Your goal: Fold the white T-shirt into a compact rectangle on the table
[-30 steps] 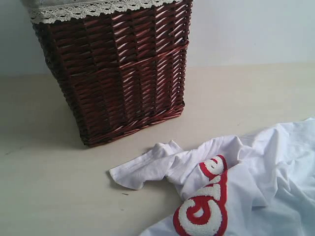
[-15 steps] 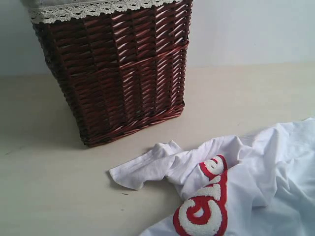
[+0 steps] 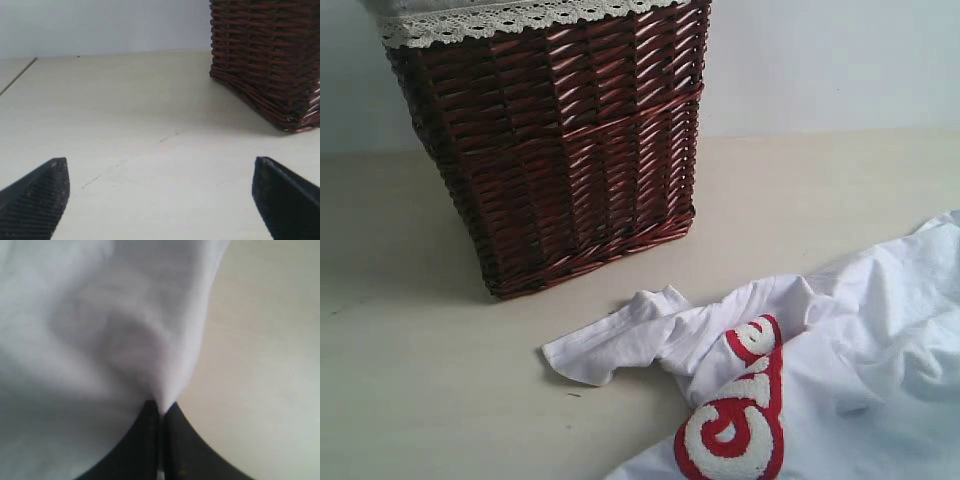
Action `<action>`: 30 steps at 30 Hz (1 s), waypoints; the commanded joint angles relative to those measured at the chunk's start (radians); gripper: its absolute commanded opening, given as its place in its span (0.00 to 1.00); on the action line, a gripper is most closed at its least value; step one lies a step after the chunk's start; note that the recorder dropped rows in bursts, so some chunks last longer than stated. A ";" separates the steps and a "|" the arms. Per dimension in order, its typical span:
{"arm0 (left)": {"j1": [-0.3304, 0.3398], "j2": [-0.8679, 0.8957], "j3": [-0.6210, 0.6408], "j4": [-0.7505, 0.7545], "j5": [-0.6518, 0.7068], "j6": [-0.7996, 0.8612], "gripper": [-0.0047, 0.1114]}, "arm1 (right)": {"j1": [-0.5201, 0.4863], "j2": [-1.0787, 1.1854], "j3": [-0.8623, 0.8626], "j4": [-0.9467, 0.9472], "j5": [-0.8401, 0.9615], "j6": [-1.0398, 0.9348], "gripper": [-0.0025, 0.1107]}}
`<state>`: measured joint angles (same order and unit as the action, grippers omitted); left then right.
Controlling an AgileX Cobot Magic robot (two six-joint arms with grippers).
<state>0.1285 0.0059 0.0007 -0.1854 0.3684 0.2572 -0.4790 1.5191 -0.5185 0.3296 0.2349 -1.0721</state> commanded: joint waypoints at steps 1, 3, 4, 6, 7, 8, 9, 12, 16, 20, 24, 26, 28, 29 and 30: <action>0.003 -0.006 -0.001 -0.007 -0.005 -0.004 0.85 | -0.003 -0.007 0.002 -0.085 -0.022 0.026 0.02; 0.003 -0.006 -0.001 -0.007 -0.005 -0.004 0.85 | -0.003 -0.007 0.002 -0.085 -0.022 0.024 0.03; 0.003 -0.006 -0.001 -0.007 -0.005 -0.004 0.85 | -0.003 -0.007 0.002 -0.085 -0.022 0.024 0.06; 0.003 -0.006 -0.001 -0.007 -0.005 -0.004 0.85 | -0.003 -0.007 0.002 -0.085 -0.020 0.024 0.16; 0.003 -0.006 -0.001 -0.007 -0.005 -0.004 0.85 | -0.003 -0.007 0.002 -0.083 -0.020 0.024 0.22; 0.003 -0.006 -0.001 -0.007 -0.005 -0.004 0.85 | -0.003 -0.007 0.002 -0.070 -0.020 0.024 0.29; 0.003 -0.006 -0.001 -0.007 -0.005 -0.004 0.85 | -0.003 -0.007 0.002 -0.062 -0.020 0.024 0.36; 0.003 -0.006 -0.001 -0.007 -0.005 -0.004 0.85 | -0.003 -0.007 0.002 -0.059 -0.018 0.024 0.46; 0.003 -0.006 -0.001 -0.007 -0.005 -0.004 0.85 | -0.003 -0.008 0.002 -0.052 -0.046 0.031 0.48; 0.003 -0.006 -0.001 -0.007 -0.005 -0.004 0.85 | -0.003 -0.021 0.002 0.021 -0.063 0.050 0.37; 0.003 -0.006 -0.001 -0.007 -0.005 -0.004 0.85 | -0.003 -0.040 0.002 0.066 -0.071 0.050 0.13; 0.003 -0.006 -0.001 -0.007 -0.005 -0.004 0.85 | -0.003 -0.069 0.002 0.121 -0.109 0.052 0.02; 0.003 -0.006 -0.001 -0.007 -0.005 -0.004 0.85 | -0.003 -0.111 0.002 0.151 -0.159 0.045 0.02; 0.003 -0.006 -0.001 -0.007 -0.005 -0.004 0.85 | -0.008 -0.135 0.002 0.151 -0.173 0.045 0.02; 0.003 -0.006 -0.001 -0.007 -0.005 -0.004 0.85 | -0.016 -0.152 0.002 0.149 -0.171 0.045 0.02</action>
<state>0.1285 0.0059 0.0007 -0.1854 0.3684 0.2572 -0.4807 1.4198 -0.5171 0.4544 0.1058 -1.0256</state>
